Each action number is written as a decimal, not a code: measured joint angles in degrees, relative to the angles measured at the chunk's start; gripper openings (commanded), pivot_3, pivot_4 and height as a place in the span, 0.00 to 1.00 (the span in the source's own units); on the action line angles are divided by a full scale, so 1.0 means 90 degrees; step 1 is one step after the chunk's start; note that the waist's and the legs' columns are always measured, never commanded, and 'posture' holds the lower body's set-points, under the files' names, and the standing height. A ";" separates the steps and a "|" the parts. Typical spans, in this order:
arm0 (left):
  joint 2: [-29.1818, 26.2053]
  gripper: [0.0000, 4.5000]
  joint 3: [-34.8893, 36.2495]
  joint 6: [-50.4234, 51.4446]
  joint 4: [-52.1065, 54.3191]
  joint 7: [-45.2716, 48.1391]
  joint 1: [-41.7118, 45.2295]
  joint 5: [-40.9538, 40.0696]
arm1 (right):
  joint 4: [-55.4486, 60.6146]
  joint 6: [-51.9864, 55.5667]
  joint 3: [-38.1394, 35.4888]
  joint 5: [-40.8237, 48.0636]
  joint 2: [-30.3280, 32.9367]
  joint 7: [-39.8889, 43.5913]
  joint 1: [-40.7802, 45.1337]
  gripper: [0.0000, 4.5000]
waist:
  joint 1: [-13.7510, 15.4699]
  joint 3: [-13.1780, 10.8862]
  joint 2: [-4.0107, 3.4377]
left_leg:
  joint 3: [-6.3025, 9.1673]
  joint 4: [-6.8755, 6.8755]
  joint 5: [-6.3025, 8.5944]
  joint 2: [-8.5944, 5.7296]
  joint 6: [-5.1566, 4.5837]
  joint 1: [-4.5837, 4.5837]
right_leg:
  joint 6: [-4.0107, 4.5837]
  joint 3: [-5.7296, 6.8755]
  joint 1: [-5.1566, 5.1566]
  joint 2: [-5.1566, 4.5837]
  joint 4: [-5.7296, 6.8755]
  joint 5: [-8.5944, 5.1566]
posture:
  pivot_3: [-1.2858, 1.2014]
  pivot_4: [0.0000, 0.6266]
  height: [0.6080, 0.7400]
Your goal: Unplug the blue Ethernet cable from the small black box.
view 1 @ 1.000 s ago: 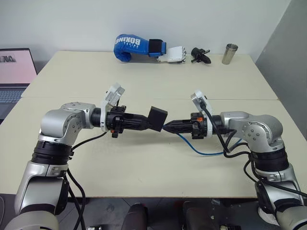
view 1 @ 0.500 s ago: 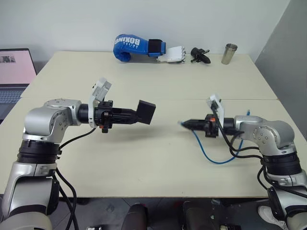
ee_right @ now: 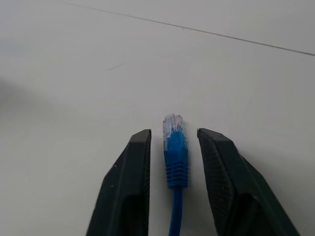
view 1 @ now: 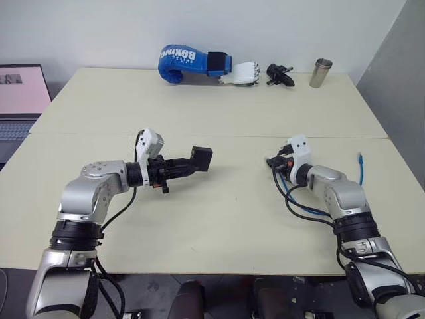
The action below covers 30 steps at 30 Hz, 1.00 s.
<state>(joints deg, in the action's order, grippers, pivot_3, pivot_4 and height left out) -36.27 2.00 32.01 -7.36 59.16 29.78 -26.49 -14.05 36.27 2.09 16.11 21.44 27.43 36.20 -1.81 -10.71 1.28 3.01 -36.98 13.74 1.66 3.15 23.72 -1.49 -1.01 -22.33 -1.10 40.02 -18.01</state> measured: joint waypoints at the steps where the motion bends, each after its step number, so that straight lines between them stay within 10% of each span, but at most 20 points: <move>1: 0.0066 0.17 0.0037 -0.0121 -0.0020 -0.0142 -0.0001 0.0059 | 0.0171 0.0050 -0.0036 0.0059 0.0030 0.0041 -0.0014 0.58 | 0.0001 0.0000 0.0000 | 0.0002 0.0000 0.0000 0.0000 0.0000 0.0000 | 0.0000 0.0001 0.0000 0.0000 0.0001 0.0000 | 0.52 0.24 1.00; 5: 0.0440 0.17 0.0329 -0.1158 -0.0496 -0.1229 0.0030 0.0633 | 0.1288 0.0279 -0.0025 0.0304 0.0211 0.0452 -0.0163 0.76 | 0.0001 0.0001 0.0000 | 0.0005 0.0001 0.0000 0.0003 0.0000 0.0000 | 0.0000 0.0003 0.0001 0.0002 -0.0002 0.0000 | 0.52 0.24 1.00; 13: 0.1049 0.17 0.0584 -0.3636 -0.2460 -0.3581 -0.0032 0.1995 | 0.3070 0.0514 0.1081 0.0594 0.0017 0.1117 -0.0344 0.76 | 0.0012 0.0002 0.0000 | 0.0008 -0.0004 0.0000 -0.0005 -0.0001 -0.0003 | -0.0004 0.0007 0.0003 -0.0004 0.0002 0.0002 | 0.52 0.24 1.00; 25: 0.1449 0.17 0.0917 -0.4549 -0.4178 -0.4053 0.0359 0.2018 | 0.3095 0.0487 0.1552 0.0322 -0.0031 0.1124 -0.0361 0.76 | 0.0046 0.0007 0.0005 | 0.0014 -0.0003 -0.0001 -0.0008 -0.0002 -0.0041 | -0.0011 0.0015 0.0037 -0.0004 0.0011 0.0007 | 0.52 0.24 1.00; 30: 0.1376 0.48 0.0959 -0.4421 -0.4388 -0.3986 0.0394 0.2033 | 0.3101 0.0504 0.1538 0.0322 0.0010 0.1120 -0.0361 0.76 | 0.0007 0.0015 -0.0008 | 0.0010 0.0007 0.0000 -0.0008 -0.0002 -0.0106 | -0.0011 0.0012 0.0103 -0.0003 0.0003 0.0006 | 0.52 0.24 1.00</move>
<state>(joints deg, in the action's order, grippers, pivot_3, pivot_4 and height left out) -23.89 10.63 -7.77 -46.86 23.28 33.33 -8.20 13.86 40.81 15.94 19.01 21.53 37.51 32.95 -1.74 -10.58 1.20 3.10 -36.92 13.74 1.59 3.13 22.77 -1.59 -0.90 -21.40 -1.12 40.05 -17.96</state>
